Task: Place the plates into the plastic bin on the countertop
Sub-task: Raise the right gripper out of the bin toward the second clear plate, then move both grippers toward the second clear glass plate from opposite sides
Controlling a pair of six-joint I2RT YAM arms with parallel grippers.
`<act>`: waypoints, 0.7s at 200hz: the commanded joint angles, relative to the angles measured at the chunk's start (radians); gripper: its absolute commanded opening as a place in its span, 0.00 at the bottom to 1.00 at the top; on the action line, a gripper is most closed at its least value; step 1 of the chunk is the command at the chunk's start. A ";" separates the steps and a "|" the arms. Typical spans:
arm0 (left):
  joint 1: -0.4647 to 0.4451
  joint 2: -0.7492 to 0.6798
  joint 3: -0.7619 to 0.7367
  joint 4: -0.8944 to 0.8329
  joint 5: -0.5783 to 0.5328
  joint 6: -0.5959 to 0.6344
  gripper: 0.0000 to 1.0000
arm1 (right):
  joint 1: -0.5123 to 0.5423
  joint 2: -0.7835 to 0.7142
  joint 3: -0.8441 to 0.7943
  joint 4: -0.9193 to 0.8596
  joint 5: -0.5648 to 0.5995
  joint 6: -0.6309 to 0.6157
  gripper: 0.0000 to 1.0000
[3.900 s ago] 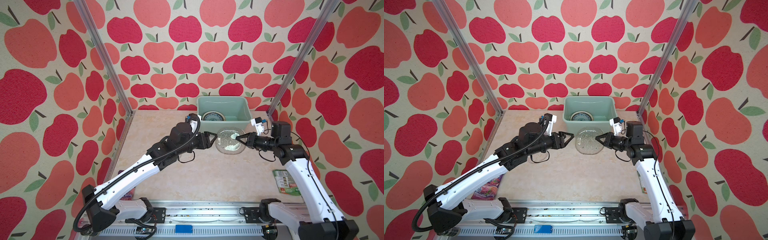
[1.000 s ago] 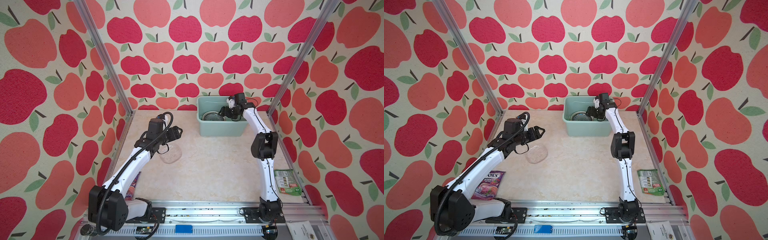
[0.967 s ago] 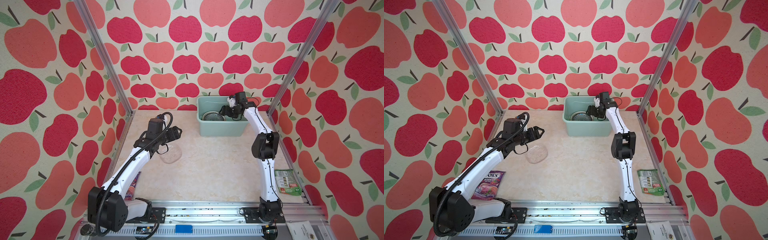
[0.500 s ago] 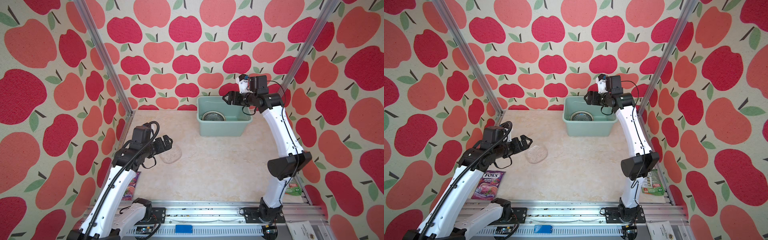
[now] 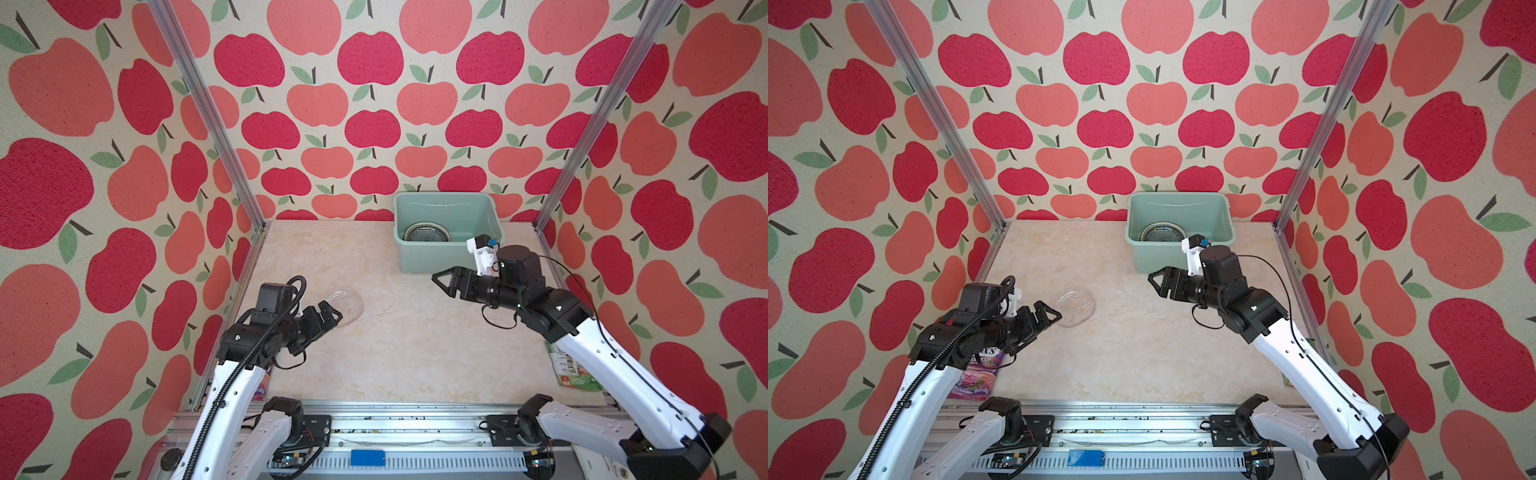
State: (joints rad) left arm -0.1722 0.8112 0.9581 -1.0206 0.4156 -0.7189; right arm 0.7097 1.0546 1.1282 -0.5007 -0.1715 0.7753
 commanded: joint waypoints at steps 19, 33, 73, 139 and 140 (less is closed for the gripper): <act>0.030 -0.017 -0.019 0.012 -0.049 -0.019 0.99 | 0.137 0.003 -0.178 0.155 0.155 0.207 0.79; 0.055 0.001 -0.022 -0.005 -0.093 -0.018 0.99 | 0.177 0.051 -0.217 0.212 0.166 0.259 0.79; 0.190 0.083 -0.080 0.014 -0.049 -0.005 0.99 | 0.238 0.213 -0.288 0.391 0.178 0.425 0.79; 0.271 0.124 -0.208 0.188 0.025 -0.014 0.99 | 0.257 0.464 -0.294 0.617 0.112 0.478 0.78; 0.272 0.125 -0.210 0.190 0.025 -0.014 0.99 | 0.257 0.468 -0.292 0.618 0.111 0.477 0.78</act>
State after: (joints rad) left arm 0.0769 0.9276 0.7845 -0.9077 0.4042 -0.7250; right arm 0.9649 1.4651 0.8257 0.0044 -0.0330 1.2243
